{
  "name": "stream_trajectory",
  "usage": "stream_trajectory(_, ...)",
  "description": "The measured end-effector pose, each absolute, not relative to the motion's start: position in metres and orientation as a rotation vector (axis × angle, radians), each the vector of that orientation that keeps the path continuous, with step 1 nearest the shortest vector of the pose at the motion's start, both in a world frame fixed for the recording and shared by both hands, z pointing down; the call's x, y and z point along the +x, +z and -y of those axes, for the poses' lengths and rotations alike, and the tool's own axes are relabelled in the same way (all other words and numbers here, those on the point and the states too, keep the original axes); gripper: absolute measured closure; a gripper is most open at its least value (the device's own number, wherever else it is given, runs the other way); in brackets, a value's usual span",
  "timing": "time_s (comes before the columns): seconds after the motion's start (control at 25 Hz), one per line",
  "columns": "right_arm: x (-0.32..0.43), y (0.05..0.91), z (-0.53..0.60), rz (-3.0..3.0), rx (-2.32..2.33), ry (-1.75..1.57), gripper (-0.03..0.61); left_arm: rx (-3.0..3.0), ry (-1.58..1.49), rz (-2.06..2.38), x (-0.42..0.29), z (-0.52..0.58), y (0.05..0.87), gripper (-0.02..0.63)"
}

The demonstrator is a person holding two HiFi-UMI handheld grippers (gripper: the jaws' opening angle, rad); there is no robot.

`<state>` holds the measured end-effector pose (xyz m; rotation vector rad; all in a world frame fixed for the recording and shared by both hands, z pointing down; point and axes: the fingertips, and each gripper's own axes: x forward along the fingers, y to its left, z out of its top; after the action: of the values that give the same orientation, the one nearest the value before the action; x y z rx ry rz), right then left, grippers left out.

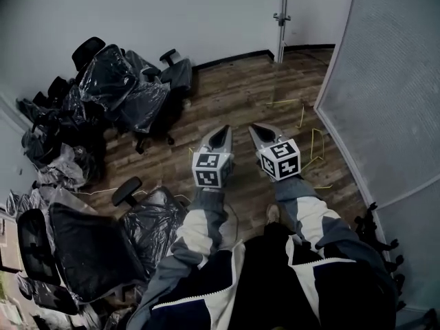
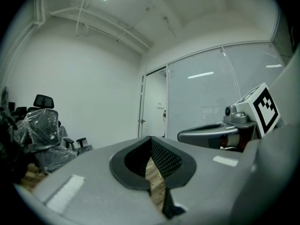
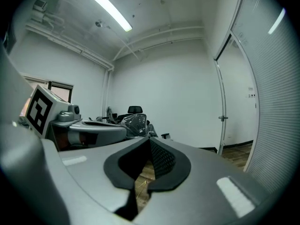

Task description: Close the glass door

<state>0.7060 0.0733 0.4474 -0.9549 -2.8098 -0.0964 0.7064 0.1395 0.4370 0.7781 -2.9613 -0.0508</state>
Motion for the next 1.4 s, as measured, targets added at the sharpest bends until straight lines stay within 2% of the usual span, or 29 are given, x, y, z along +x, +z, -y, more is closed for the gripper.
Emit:
stream_trajectory(0.36, 0.602, 0.457, -0.079, 2.75, -1.14, -0.068, 0.575, 0.614, -0.038, 2.95, 0.607, -0.14, 0.447, 0.612)
stream_trajectory(0.76, 0.471, 0.45, -0.023, 2.723, -1.222, -0.072, 0.575, 0.536, -0.046, 2.96, 0.48, -0.086, 0.443, 0.614)
stream_trajectory(1.0, 0.43, 0.465, -0.002, 2.698, -1.212, -0.02, 0.575, 0.531, -0.029, 2.931, 0.443, -0.067, 0.454, 0.614)
stream_trajectory(1.4, 0.366, 0.469, -0.027, 2.702, -1.216, -0.07, 0.575, 0.542, -0.069, 2.958, 0.375, -0.096, 0.456, 0.614)
